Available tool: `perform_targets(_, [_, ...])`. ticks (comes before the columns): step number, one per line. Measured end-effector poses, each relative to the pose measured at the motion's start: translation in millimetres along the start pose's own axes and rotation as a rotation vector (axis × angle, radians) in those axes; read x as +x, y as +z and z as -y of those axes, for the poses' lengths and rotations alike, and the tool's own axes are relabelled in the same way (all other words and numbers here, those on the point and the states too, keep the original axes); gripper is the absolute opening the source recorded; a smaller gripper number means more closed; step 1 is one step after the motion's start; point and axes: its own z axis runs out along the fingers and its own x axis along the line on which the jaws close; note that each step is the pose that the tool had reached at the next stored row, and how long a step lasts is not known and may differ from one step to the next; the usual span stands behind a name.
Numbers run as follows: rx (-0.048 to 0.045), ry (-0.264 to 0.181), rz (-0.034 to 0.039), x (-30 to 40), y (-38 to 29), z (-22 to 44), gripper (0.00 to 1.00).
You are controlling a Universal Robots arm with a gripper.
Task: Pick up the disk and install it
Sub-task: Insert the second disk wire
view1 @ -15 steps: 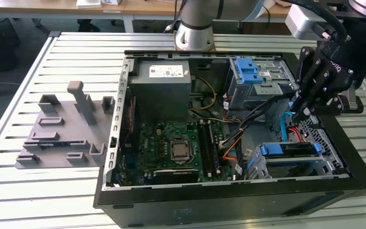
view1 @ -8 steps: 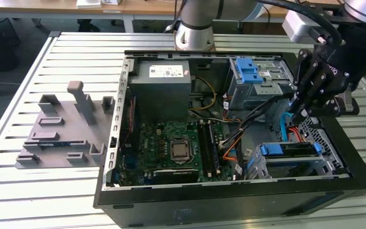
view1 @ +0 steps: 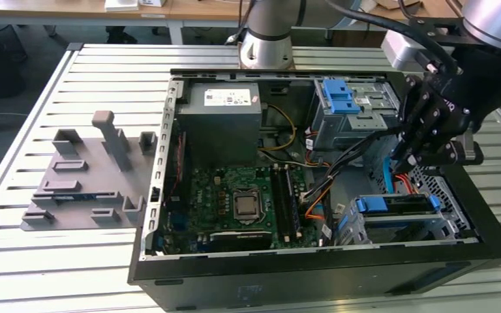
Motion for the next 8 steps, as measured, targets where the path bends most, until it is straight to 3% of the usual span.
perform_targets(3, [0.0002, 0.0, -0.0021, 0.0, 3.2, 0.0, 0.24])
perform_targets(4, [0.0001, 0.0, -0.0022, 0.0, 4.0, 0.1, 0.17])
perform_targets(5, [0.0002, 0.0, -0.0022, 0.0, 4.3, 0.1, 0.17])
perform_targets(8, [-0.0003, 0.0, 0.0046, 0.1, 5.5, 0.1, 0.16])
